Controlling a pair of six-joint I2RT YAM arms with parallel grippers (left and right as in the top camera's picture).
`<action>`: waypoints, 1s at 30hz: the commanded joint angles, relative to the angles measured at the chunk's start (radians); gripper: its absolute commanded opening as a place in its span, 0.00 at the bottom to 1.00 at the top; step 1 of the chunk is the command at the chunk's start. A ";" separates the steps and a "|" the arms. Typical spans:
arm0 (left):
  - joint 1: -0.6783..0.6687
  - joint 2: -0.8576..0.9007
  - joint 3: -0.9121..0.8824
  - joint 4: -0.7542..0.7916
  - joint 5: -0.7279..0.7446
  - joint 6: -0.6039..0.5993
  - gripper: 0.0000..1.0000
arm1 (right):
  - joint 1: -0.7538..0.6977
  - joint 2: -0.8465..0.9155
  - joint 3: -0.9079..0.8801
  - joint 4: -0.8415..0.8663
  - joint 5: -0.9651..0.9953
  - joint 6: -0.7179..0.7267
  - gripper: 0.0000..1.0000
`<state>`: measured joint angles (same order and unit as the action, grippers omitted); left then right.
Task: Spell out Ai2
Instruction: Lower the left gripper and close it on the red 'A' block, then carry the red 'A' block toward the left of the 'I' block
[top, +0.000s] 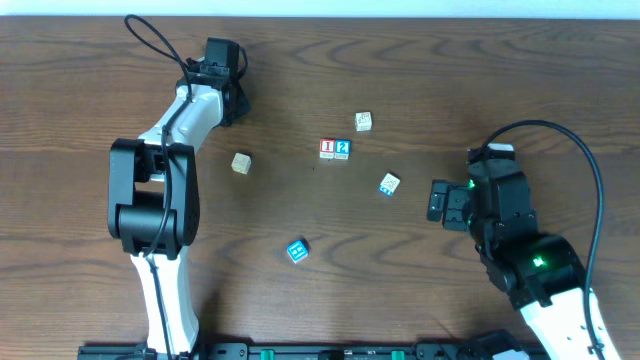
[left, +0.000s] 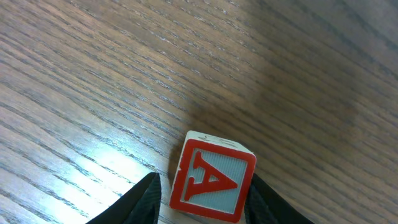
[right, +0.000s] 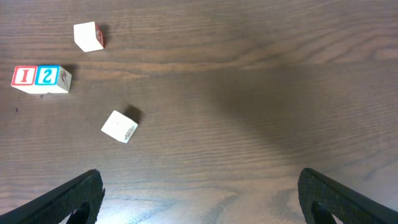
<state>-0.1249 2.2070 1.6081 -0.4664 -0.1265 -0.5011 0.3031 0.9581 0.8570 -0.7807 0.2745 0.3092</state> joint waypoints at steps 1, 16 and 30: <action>0.005 0.010 0.022 0.000 0.019 -0.017 0.42 | -0.010 -0.002 0.000 0.002 0.013 -0.011 0.99; 0.005 0.010 0.022 -0.001 0.020 -0.031 0.31 | -0.010 -0.002 0.000 0.002 0.013 -0.011 0.99; 0.005 0.009 0.022 -0.013 0.049 -0.038 0.27 | -0.010 -0.002 0.000 0.002 0.013 -0.011 0.99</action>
<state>-0.1249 2.2070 1.6093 -0.4675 -0.1062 -0.5247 0.3031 0.9581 0.8570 -0.7807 0.2745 0.3092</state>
